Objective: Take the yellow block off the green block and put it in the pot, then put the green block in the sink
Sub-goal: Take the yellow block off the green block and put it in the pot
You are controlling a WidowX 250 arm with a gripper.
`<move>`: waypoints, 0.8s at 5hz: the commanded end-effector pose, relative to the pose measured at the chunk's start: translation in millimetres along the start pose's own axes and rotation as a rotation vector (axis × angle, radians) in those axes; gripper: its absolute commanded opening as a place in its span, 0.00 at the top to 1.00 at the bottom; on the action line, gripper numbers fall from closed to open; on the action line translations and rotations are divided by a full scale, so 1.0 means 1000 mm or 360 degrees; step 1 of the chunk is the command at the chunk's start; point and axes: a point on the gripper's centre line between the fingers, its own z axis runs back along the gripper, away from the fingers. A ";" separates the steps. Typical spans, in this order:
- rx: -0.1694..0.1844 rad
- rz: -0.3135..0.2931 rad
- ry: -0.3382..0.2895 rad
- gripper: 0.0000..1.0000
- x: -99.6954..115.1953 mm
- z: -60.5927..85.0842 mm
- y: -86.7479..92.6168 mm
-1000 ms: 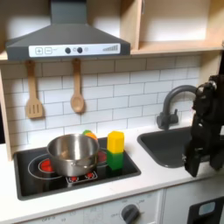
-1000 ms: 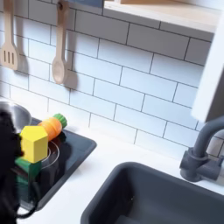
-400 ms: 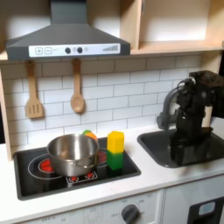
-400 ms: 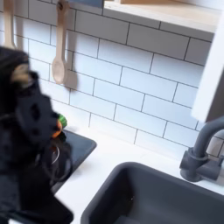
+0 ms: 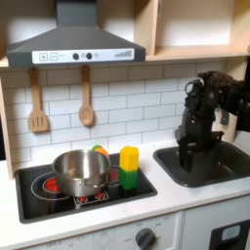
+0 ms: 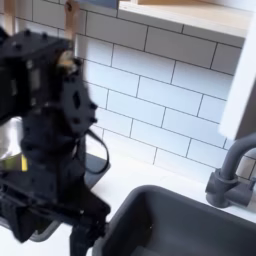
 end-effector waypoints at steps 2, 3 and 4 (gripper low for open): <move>-0.0029 0.0047 -0.0016 0.00 0.048 0.009 -0.002; -0.0018 0.0052 -0.0037 0.00 0.062 0.013 0.002; 0.0003 0.0090 -0.0042 0.00 0.073 0.014 0.014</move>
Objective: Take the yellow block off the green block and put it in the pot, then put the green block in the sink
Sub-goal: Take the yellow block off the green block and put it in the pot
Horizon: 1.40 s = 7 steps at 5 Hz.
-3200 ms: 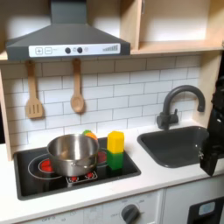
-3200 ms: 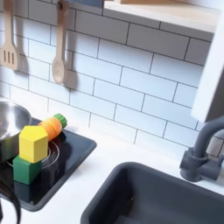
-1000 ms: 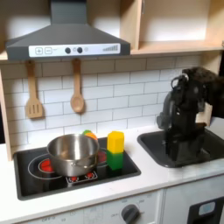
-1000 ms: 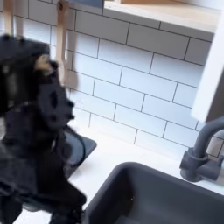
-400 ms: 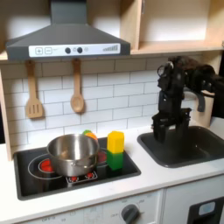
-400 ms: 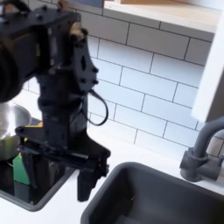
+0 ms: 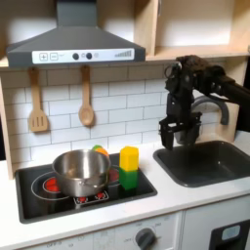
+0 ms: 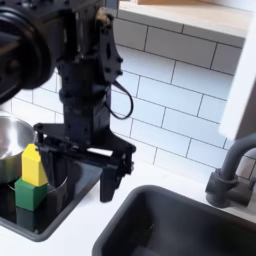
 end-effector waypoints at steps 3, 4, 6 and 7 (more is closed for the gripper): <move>0.0027 0.0174 0.0009 0.00 0.025 -0.003 0.050; 0.0030 0.0204 0.0002 0.00 0.029 -0.002 0.059; 0.0114 0.0224 0.0018 0.00 0.033 -0.003 0.070; 0.0149 0.0239 0.0018 0.00 0.035 -0.004 0.075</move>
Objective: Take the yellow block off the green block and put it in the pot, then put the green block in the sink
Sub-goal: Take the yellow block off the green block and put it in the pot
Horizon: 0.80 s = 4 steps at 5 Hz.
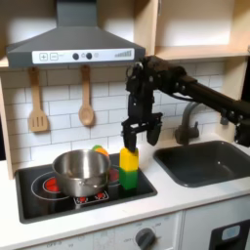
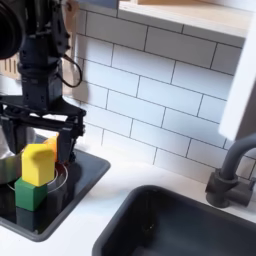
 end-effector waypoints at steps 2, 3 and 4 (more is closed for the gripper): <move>0.0016 0.0002 0.0023 0.00 0.013 -0.005 0.003; 0.0023 -0.0004 0.0045 0.00 0.018 -0.011 0.003; 0.0037 -0.0008 0.0056 0.00 0.018 -0.014 0.005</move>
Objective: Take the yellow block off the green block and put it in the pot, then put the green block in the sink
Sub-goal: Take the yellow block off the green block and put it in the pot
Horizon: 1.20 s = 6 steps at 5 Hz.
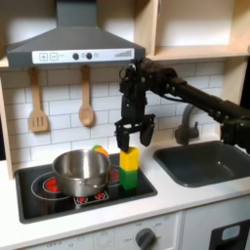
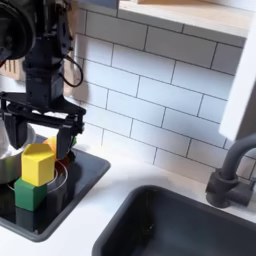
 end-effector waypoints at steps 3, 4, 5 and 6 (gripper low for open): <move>0.0008 0.0018 0.0055 0.00 -0.004 -0.017 0.008; 0.0006 0.0014 0.0069 0.00 -0.005 -0.021 0.008; 0.0008 0.0011 0.0075 0.00 -0.004 -0.023 0.006; -0.0009 0.0025 0.0067 0.00 0.001 -0.020 0.007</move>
